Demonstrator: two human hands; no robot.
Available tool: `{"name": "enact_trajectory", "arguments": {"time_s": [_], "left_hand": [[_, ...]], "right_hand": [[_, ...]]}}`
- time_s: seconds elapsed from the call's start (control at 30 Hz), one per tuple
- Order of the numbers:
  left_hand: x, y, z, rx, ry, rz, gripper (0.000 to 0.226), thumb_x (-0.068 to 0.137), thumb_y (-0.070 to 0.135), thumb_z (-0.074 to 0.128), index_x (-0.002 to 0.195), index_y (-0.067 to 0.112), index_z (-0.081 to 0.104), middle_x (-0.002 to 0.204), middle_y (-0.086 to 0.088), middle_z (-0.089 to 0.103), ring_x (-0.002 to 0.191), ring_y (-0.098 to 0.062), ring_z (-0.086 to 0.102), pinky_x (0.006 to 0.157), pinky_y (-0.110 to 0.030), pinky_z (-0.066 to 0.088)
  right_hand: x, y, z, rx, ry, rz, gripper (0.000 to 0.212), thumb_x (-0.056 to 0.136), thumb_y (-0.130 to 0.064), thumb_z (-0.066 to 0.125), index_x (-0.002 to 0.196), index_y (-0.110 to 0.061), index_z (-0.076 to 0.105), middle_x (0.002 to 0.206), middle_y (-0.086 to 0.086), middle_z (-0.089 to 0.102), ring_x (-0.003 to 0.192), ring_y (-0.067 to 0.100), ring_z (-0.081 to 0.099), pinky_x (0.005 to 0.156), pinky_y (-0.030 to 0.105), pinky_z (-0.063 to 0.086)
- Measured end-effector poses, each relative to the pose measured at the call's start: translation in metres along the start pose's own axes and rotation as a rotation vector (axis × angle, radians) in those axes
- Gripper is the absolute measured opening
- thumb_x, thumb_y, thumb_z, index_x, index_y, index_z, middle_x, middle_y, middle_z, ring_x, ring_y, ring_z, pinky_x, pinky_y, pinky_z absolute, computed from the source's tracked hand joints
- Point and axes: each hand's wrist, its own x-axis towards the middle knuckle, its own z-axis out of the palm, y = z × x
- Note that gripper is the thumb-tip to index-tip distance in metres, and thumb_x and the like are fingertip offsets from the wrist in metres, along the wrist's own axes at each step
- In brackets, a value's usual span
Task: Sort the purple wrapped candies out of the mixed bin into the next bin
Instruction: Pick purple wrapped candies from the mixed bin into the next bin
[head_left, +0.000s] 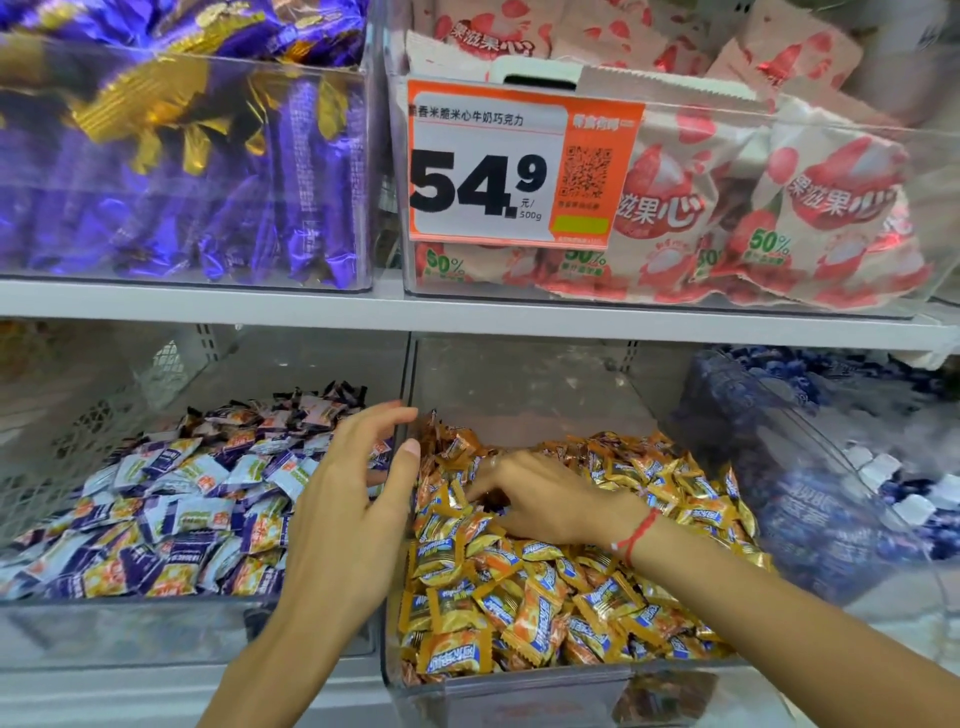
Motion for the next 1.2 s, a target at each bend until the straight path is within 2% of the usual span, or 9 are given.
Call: {"name": "enact_trajectory", "arguments": {"time_s": [0.2, 0.33, 0.43, 0.57, 0.67, 0.8, 0.87, 1.13, 1.2], "left_hand": [[0.003, 0.003, -0.006, 0.077, -0.046, 0.016, 0.028, 0.089, 0.05, 0.046, 0.115, 0.046, 0.056, 0.116, 0.042, 0.045, 0.108, 0.006, 0.051, 0.087, -0.022, 0.042], [0.002, 0.014, -0.008, 0.102, -0.057, 0.106, 0.046, 0.084, 0.066, 0.041, 0.124, 0.047, 0.054, 0.129, 0.036, 0.045, 0.124, 0.015, 0.036, 0.101, -0.01, 0.026], [0.0, 0.028, 0.001, -0.002, -0.15, 0.178, 0.049, 0.086, 0.066, 0.042, 0.133, 0.05, 0.047, 0.135, 0.034, 0.045, 0.131, 0.013, 0.034, 0.113, -0.025, 0.029], [-0.006, 0.034, 0.009, -0.164, -0.047, 0.164, 0.028, 0.092, 0.041, 0.054, 0.119, 0.041, 0.062, 0.111, 0.027, 0.066, 0.103, 0.005, 0.062, 0.09, -0.02, 0.05], [-0.004, 0.035, 0.005, -0.236, 0.042, 0.098, 0.02, 0.09, 0.04, 0.05, 0.104, 0.038, 0.064, 0.093, 0.026, 0.07, 0.085, 0.0, 0.067, 0.076, -0.018, 0.052], [-0.006, 0.038, 0.004, -0.26, 0.013, 0.081, 0.027, 0.093, 0.056, 0.041, 0.1, 0.034, 0.057, 0.092, 0.016, 0.072, 0.079, -0.04, 0.065, 0.076, -0.054, 0.051], [-0.006, 0.039, 0.003, -0.266, -0.022, 0.076, 0.03, 0.091, 0.054, 0.038, 0.101, 0.033, 0.055, 0.095, 0.015, 0.072, 0.079, -0.047, 0.062, 0.074, -0.062, 0.049], [-0.006, 0.036, 0.008, -0.178, -0.059, 0.092, 0.021, 0.09, 0.053, 0.038, 0.1, 0.046, 0.055, 0.093, 0.021, 0.069, 0.077, -0.033, 0.064, 0.072, -0.056, 0.051], [-0.004, 0.035, 0.01, -0.174, -0.046, 0.1, 0.023, 0.09, 0.054, 0.038, 0.101, 0.045, 0.055, 0.093, 0.02, 0.069, 0.076, -0.032, 0.065, 0.071, -0.055, 0.052]], "right_hand": [[-0.024, 0.013, -0.017, -0.005, 0.152, 0.136, 0.033, 0.087, -0.052, 0.061, 0.109, -0.03, 0.072, 0.098, -0.009, 0.072, 0.083, 0.013, 0.065, 0.069, 0.034, 0.052], [-0.048, -0.004, -0.04, 0.636, 0.358, 0.231, 0.027, 0.085, -0.037, 0.068, 0.109, -0.024, 0.074, 0.095, -0.012, 0.075, 0.085, 0.003, 0.069, 0.078, 0.022, 0.055], [-0.055, -0.035, -0.056, 0.869, 0.274, 0.14, 0.024, 0.085, -0.041, 0.062, 0.102, -0.029, 0.074, 0.094, -0.009, 0.075, 0.091, 0.005, 0.069, 0.082, 0.023, 0.055], [-0.052, -0.045, -0.066, 0.986, 0.155, 0.105, 0.027, 0.095, -0.04, 0.05, 0.104, -0.027, 0.072, 0.101, -0.002, 0.074, 0.097, 0.013, 0.068, 0.088, 0.029, 0.055], [-0.039, -0.021, -0.047, 0.657, 0.163, 0.154, 0.023, 0.099, -0.028, 0.05, 0.113, -0.022, 0.067, 0.105, -0.006, 0.072, 0.097, 0.01, 0.067, 0.091, 0.032, 0.054], [-0.031, 0.011, -0.011, 0.084, -0.053, 0.136, 0.029, 0.095, -0.037, 0.057, 0.121, -0.027, 0.063, 0.119, -0.007, 0.064, 0.099, 0.011, 0.059, 0.085, 0.028, 0.045], [-0.04, 0.021, -0.013, -0.077, 0.01, 0.147, 0.027, 0.096, -0.039, 0.055, 0.119, -0.029, 0.066, 0.12, -0.009, 0.065, 0.104, 0.014, 0.06, 0.078, 0.027, 0.041], [-0.071, 0.058, -0.031, -0.465, 0.289, 0.294, 0.036, 0.092, -0.021, 0.06, 0.124, -0.038, 0.062, 0.121, -0.006, 0.065, 0.115, 0.02, 0.055, 0.094, 0.032, 0.042], [-0.065, 0.05, -0.034, -0.332, 0.305, 0.265, 0.03, 0.094, -0.022, 0.059, 0.12, -0.035, 0.066, 0.122, -0.008, 0.064, 0.113, 0.017, 0.057, 0.094, 0.033, 0.045]]}}
